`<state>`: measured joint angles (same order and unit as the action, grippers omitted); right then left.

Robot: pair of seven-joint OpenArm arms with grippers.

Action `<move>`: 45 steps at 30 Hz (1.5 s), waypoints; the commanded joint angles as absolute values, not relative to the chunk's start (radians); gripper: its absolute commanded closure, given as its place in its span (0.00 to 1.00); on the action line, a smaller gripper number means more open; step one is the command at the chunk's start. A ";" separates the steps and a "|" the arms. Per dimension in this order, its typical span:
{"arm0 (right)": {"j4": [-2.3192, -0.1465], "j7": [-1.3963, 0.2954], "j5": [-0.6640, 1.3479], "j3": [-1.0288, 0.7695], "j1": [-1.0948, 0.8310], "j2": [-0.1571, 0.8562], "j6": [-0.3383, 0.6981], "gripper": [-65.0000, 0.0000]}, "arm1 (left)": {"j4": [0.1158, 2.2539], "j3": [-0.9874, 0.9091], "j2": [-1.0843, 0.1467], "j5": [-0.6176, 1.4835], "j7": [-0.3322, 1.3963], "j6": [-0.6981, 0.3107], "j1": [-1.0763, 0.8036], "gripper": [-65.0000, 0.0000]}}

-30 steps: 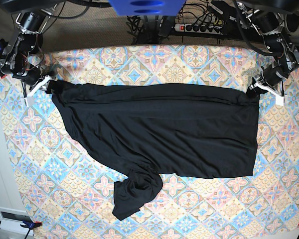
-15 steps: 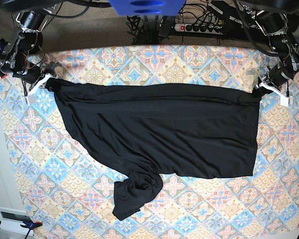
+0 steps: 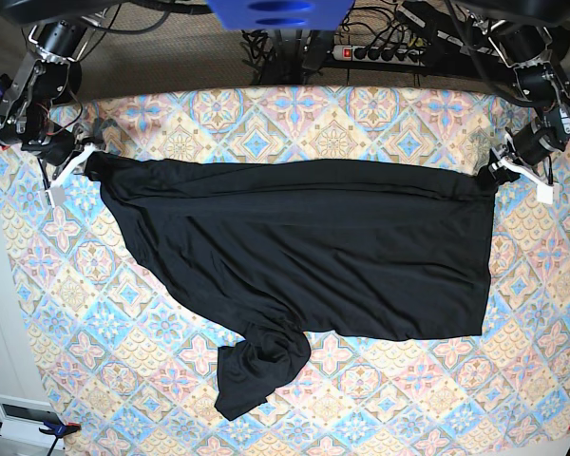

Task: Layout the t-shirt on the table in an organized manner, then fold the t-shirt properly
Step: 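Pull the shirt edge outward with the right gripper, stretching it, then drag the held shirt edge with both grippers toward the robot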

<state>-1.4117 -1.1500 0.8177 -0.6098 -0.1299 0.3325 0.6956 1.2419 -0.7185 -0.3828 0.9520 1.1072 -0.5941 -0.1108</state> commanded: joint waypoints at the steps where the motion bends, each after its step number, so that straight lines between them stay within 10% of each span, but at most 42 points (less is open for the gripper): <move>1: -1.425 -1.135 0.839 -0.616 -0.120 0.352 0.698 0.98 | 1.257 -0.723 -0.404 0.989 1.104 -0.596 -0.122 0.66; 7: -1.423 -1.132 0.839 -0.615 -0.119 0.352 0.698 0.98 | 1.257 -0.725 -0.397 1.046 1.089 -0.596 -0.150 0.41; 45: -1.423 -1.133 0.837 -0.616 -0.116 0.351 0.698 0.98 | 1.250 -0.855 -0.306 0.944 1.020 -0.588 -0.145 0.55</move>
